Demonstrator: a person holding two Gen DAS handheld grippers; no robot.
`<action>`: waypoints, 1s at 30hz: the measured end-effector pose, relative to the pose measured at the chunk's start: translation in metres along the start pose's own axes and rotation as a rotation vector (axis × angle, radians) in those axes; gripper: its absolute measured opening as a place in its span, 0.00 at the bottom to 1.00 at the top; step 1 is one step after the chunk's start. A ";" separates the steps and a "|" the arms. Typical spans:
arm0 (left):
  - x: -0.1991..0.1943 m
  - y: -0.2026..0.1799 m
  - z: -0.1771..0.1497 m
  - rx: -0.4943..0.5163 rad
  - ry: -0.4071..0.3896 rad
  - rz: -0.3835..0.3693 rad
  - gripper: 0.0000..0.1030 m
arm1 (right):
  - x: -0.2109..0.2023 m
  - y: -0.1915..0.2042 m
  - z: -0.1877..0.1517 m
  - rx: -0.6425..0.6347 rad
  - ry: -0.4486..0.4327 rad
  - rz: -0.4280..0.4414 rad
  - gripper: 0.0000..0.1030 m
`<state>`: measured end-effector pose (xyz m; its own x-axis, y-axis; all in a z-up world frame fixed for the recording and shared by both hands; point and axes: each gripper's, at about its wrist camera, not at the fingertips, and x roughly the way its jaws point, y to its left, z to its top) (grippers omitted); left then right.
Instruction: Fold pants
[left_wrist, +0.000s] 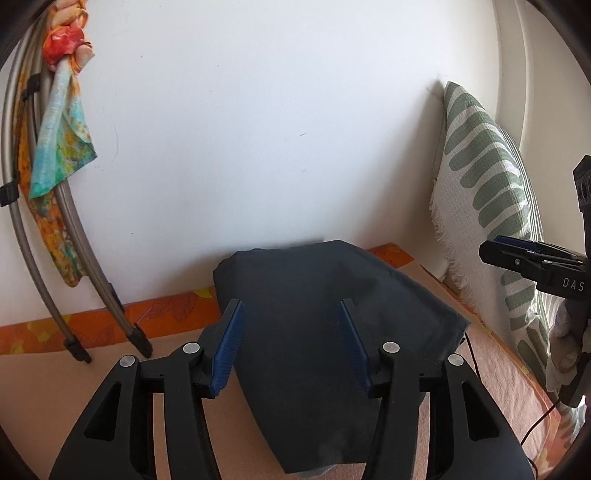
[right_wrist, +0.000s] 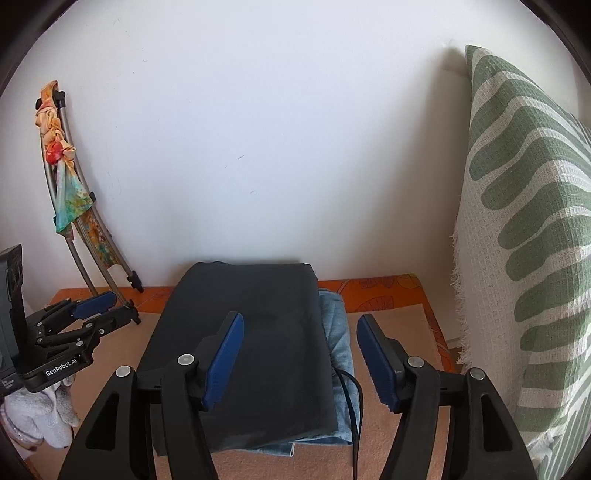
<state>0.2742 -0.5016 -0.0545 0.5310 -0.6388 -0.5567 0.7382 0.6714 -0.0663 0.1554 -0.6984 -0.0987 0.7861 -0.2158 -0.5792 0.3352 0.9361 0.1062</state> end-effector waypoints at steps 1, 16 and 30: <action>-0.015 -0.002 -0.001 0.003 -0.012 -0.001 0.54 | -0.012 0.007 -0.003 -0.006 -0.014 -0.001 0.69; -0.198 -0.016 -0.043 -0.018 -0.108 0.069 0.77 | -0.176 0.114 -0.063 -0.066 -0.120 0.033 0.87; -0.278 0.006 -0.086 -0.046 -0.129 0.117 0.78 | -0.244 0.193 -0.119 -0.123 -0.171 0.041 1.00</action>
<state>0.0951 -0.2873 0.0288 0.6632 -0.5967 -0.4518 0.6500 0.7584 -0.0474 -0.0332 -0.4325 -0.0330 0.8779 -0.2113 -0.4298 0.2437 0.9696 0.0211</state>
